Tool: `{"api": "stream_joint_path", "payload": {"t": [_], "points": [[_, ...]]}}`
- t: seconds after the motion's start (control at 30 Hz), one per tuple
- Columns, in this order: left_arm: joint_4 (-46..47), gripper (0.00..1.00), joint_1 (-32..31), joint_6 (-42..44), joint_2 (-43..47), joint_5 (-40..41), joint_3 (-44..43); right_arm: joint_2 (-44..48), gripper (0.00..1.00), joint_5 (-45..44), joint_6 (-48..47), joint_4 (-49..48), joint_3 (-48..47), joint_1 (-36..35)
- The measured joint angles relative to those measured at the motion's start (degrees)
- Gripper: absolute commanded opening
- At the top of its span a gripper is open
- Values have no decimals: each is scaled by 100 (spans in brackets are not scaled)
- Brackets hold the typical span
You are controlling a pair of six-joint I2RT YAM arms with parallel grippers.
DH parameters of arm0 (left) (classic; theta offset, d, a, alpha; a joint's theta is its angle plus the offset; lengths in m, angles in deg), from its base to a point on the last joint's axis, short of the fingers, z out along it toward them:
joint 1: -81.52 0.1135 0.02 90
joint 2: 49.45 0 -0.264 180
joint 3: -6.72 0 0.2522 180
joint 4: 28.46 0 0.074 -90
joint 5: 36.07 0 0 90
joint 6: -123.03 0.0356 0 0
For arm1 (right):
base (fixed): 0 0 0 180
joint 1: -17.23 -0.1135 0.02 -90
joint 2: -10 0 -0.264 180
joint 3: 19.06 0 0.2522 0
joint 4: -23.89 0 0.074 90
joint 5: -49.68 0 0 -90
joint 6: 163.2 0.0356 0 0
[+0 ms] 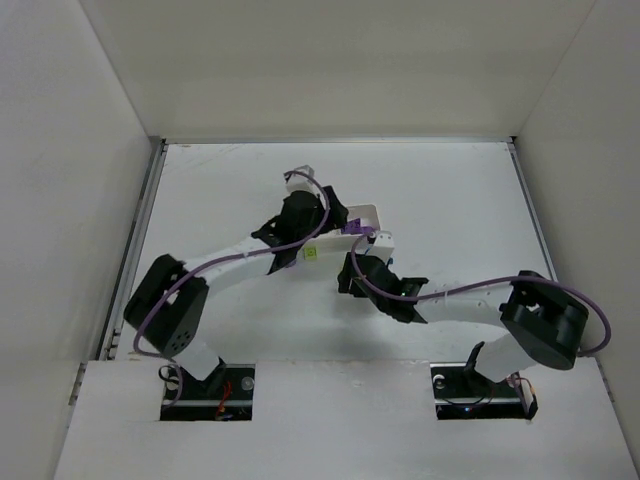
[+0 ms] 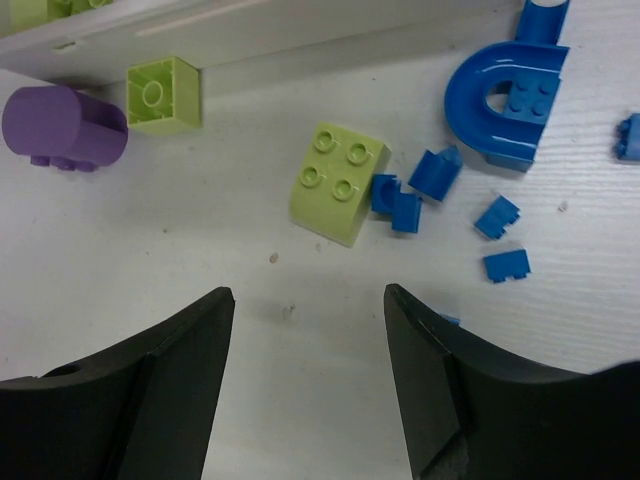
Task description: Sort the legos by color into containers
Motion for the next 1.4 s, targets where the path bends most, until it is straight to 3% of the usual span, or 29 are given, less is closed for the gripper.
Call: {"api": "stream_joint_path", "payload": {"t": [0.2,0.4,0.63,0.9,1.0,1.07,1.1,1.13,1.23,1.4], "points": [[289,64,503,-162,1797,308,1327,-656,61,42,245,-24,-490,155],[184,63,575,-160,3062,608,2588,-949,59,-57,632,304,-726,232],[-136,62,778,-122,3836,881,3508,-1401,52,-190,909,859,-1314,232],[-164,61,879,2,4059,1078,3788,-1799,30,-404,1233,1414,-1792,227],[-79,60,863,20,3915,1132,3812,-1867,33,-540,1388,1572,-1886,170],[-74,60,841,22,3794,1143,3825,-1864,48,-656,1504,1657,-1891,94],[-76,60,837,20,3759,1143,3836,-1864,62,-702,1552,1674,-1904,57],[-76,60,826,20,3751,1143,3853,-1864,67,-743,1596,1698,-1923,33],[-79,60,807,17,3790,1150,3864,-1862,68,-796,1593,1790,-1993,-2],[-66,60,791,15,3928,1156,3869,-1971,57,-850,1600,1947,-2142,129]]}}
